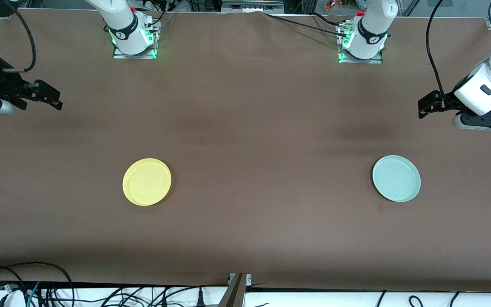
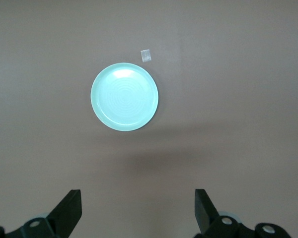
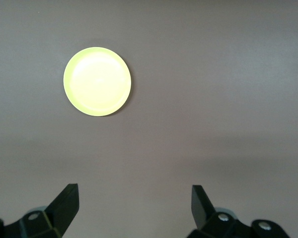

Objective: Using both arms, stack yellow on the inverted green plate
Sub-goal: 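Move the right gripper to the yellow plate while the left gripper reaches the green plate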

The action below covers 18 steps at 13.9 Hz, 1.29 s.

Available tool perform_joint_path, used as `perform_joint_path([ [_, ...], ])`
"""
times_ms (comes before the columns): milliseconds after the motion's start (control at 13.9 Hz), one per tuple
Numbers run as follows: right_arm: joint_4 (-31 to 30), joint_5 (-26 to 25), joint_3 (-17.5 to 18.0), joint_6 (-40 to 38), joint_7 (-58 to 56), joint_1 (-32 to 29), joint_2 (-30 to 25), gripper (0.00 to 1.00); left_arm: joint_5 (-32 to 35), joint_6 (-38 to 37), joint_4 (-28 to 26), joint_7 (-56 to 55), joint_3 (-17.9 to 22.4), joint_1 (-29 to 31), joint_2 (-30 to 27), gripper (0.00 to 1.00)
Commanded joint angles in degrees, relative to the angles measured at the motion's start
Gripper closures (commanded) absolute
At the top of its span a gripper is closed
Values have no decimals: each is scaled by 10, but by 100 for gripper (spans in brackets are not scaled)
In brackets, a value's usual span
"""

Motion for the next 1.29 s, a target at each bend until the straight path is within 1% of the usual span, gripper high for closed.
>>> perform_joint_path([
  [0, 24, -4, 0, 0, -6, 10, 30, 0, -6, -20, 30, 27, 4, 4, 21, 0],
  [72, 26, -1, -1, -1, -4, 10, 43, 0, -6, -20, 31, 43, 6, 8, 31, 0],
  [144, 24, -1, 0, 0, -5, 13, 52, 0, -6, -20, 32, 62, 6, 26, 41, 0],
  [215, 26, 1, -1, -4, -4, 15, 86, 0, -6, -19, 32, 92, 6, 44, 51, 0],
  [287, 31, 2, -1, 0, -3, 16, 96, 0, -14, -15, 33, 136, 5, 68, 70, 0],
  [359, 33, 12, -1, 0, -3, 17, 102, 0, -18, 0, 33, 163, 5, 92, 93, 0],
  [503, 32, 39, -3, 7, -4, 10, 116, 0, -24, 57, 32, 193, 5, 121, 136, 0],
  [574, 29, 47, -4, 26, -4, 8, 129, 0, -25, 80, 32, 216, 5, 133, 164, 0],
  [718, 21, 48, -4, 64, -9, 8, 156, 0, -21, 126, 22, 272, 5, 135, 199, 0],
  [790, 11, 48, -3, 92, -14, 8, 168, 0, -20, 138, 25, 287, 5, 135, 223, 0],
  [862, -2, 48, -3, 127, -15, 9, 183, 0, -18, 170, 26, 293, 5, 135, 248, 0],
  [1005, -19, 49, -2, 201, -25, 9, 219, 0, -16, 269, 25, 339, 5, 134, 302, 0],
  [1149, -19, 50, -1, 247, -45, 9, 260, 0, -7, 382, 28, 411, 5, 146, 359, 0],
  [1221, -19, 54, -1, 271, -57, 9, 277, 0, -10, 425, 28, 441, 4, 148, 378, 0],
])
